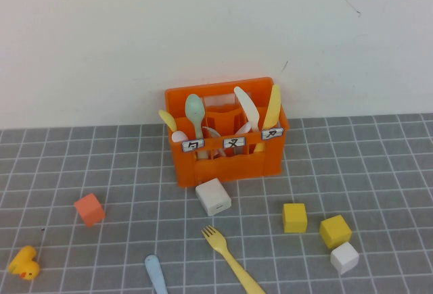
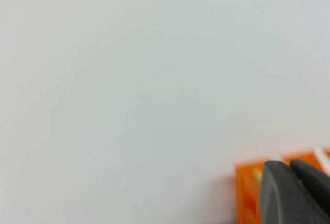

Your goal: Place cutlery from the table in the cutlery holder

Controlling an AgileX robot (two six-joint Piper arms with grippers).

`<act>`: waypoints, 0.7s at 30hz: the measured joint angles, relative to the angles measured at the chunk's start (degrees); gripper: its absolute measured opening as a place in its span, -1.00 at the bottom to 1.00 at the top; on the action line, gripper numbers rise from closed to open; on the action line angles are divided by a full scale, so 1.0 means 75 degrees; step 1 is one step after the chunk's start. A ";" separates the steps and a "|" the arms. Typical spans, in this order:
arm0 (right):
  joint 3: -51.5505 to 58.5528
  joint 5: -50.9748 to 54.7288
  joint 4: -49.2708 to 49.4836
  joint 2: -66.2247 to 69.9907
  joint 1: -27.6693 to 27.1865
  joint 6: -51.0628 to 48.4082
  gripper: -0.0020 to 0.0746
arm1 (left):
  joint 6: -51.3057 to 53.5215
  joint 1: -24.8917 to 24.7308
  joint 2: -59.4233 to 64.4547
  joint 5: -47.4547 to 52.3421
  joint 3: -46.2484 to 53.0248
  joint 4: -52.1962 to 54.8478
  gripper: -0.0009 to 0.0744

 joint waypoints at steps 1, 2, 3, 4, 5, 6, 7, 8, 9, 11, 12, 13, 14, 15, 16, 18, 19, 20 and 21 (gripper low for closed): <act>0.0000 -0.0330 0.0000 0.0000 0.0000 0.0000 -0.95 | 0.0000 0.0000 0.0000 -0.0227 0.0000 0.0031 -0.98; 0.0000 -0.0632 0.0000 0.0000 0.0000 0.0000 -0.95 | 0.0000 0.0000 0.0000 -0.0435 0.0000 0.0070 -0.98; 0.0000 -0.0909 0.0000 0.0000 0.0000 0.0000 -0.95 | 0.0000 0.0000 0.0000 -0.0590 0.0000 0.0110 -0.98; 0.0000 -0.1134 0.0000 0.0000 0.0000 0.0000 -0.95 | 0.0000 0.0000 0.0000 -0.0765 0.0000 0.0146 -0.98; 0.0000 -0.1285 0.0000 0.0000 0.0000 0.0000 -0.95 | 0.0000 0.0000 0.0000 -0.0915 0.0000 0.0162 -0.98; 0.0000 -0.1410 0.0000 0.0000 0.0000 0.0000 -0.95 | 0.0000 0.0000 0.0000 -0.1015 0.0000 0.0180 -0.98; 0.0000 -0.1510 0.0000 0.0000 0.0000 0.0000 -0.95 | 0.0000 0.0000 0.0000 -0.1126 0.0000 0.0181 -0.98; 0.0000 -0.1582 0.0000 0.0000 0.0000 0.0000 -0.95 | 0.0000 0.0000 0.0000 -0.1211 0.0000 0.0181 -0.98; 0.0000 -0.1657 0.0000 0.0000 0.0000 0.0011 -0.95 | -0.0020 0.0000 0.0000 -0.1245 0.0000 0.0198 -0.98; 0.0000 -0.1938 0.0000 0.0000 0.0000 0.0030 -0.95 | -0.0052 0.0000 0.0000 -0.1263 0.0007 0.0198 -0.98; 0.0000 -0.2097 0.0000 0.0000 0.0000 0.0035 -0.95 | -0.0071 0.0000 0.0000 -0.1280 0.0007 0.0198 -0.98; 0.0000 -0.2250 0.0000 0.0000 0.0000 0.0035 -0.95 | -0.0087 0.0000 0.0000 -0.1320 0.0007 0.0198 -0.98; 0.0000 -0.2353 0.0000 0.0000 0.0000 0.0035 -0.95 | -0.0112 0.0000 0.0000 -0.1380 0.0007 0.0198 -0.98; 0.0000 -0.2454 0.0000 0.0000 0.0000 0.0068 -0.95 | -0.0128 0.0000 0.0000 -0.1443 0.0007 0.0198 -0.98; 0.0000 -0.2494 0.0000 0.0000 0.0000 0.0130 -0.95 | -0.0201 0.0000 0.0000 -0.1520 0.0007 0.0198 -0.98; 0.0000 -0.2553 0.0000 0.0000 0.0000 0.0299 -0.95 | -0.0492 0.0000 0.0000 -0.1773 0.0007 0.0042 -0.98; 0.0000 -0.2553 0.0000 0.0000 0.0000 0.0385 -0.95 | -0.0733 0.0000 0.0000 -0.1919 0.0007 -0.0017 -0.98; 0.0000 -0.2553 0.0000 0.0000 0.0000 0.0466 -0.95 | -0.0893 0.0000 -0.0011 -0.1952 0.0007 -0.0055 -0.98; 0.0000 -0.2516 0.0000 0.0000 0.0000 0.0483 -0.95 | -0.0999 0.0000 -0.0011 -0.1832 -0.0077 -0.0072 -0.98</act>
